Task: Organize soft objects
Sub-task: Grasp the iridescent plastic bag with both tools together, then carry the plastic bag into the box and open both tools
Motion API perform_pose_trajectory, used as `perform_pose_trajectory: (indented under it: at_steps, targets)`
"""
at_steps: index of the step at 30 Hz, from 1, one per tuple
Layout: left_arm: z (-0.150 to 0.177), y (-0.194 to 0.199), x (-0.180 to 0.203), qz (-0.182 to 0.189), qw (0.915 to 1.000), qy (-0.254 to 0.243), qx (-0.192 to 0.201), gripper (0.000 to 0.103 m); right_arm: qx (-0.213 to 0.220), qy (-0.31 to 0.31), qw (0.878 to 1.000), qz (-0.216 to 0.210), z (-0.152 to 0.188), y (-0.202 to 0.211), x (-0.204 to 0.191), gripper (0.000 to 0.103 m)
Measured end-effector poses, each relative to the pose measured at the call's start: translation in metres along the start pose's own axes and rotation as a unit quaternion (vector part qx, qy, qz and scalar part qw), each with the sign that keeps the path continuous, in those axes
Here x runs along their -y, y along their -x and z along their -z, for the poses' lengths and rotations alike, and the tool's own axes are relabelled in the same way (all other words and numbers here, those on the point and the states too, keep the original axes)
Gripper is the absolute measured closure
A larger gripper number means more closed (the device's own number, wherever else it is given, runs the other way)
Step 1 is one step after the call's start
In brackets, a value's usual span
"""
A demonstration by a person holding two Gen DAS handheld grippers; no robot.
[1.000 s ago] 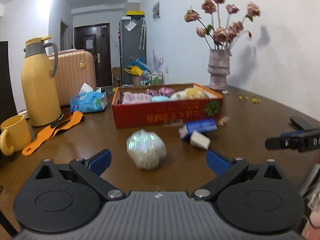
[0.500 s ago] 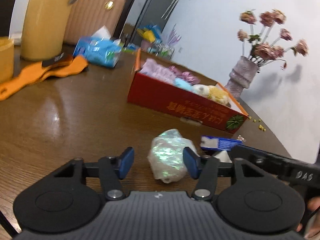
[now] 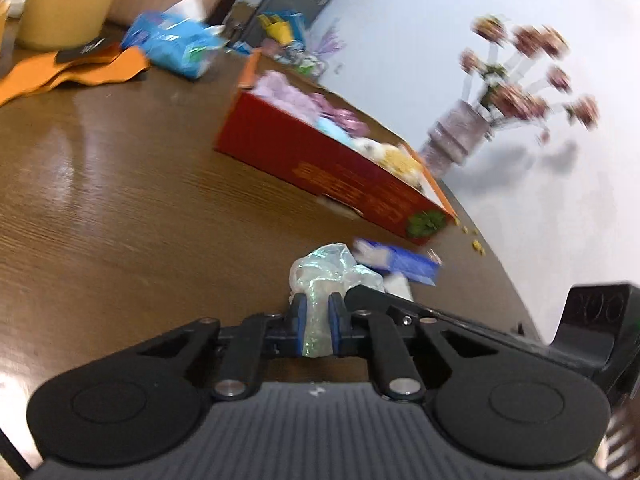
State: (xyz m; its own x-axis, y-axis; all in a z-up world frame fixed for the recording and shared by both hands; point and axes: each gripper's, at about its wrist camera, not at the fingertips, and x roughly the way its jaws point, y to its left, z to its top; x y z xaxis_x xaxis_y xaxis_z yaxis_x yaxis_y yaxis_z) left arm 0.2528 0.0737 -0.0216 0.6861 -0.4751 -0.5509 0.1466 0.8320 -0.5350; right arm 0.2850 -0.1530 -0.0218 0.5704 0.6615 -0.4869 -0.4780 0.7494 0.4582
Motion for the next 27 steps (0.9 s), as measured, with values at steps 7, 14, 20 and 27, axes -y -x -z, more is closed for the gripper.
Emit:
perform_pose_trajectory:
  at_steps: [7, 14, 20, 27]
  targets:
    - [0.045, 0.019, 0.053, 0.023, 0.9983, -0.051, -0.020, 0.094, 0.033, -0.025, 0.999, 0.028, 0.042, 0.074, 0.000, 0.087]
    - [0.061, 0.027, 0.097, 0.047, 0.9947, -0.090, -0.020, 0.095, 0.078, -0.033, 0.995, 0.049, 0.060, 0.130, 0.004, 0.087]
    - [0.030, 0.019, 0.119, 0.057, 0.9918, -0.114, -0.010, 0.095, 0.106, -0.031, 0.993, 0.046, 0.040, 0.142, 0.012, 0.087]
    - [-0.082, -0.019, 0.120, 0.053, 0.9921, -0.111, 0.024, 0.095, 0.122, 0.014, 0.992, 0.038, -0.072, 0.105, 0.025, 0.088]
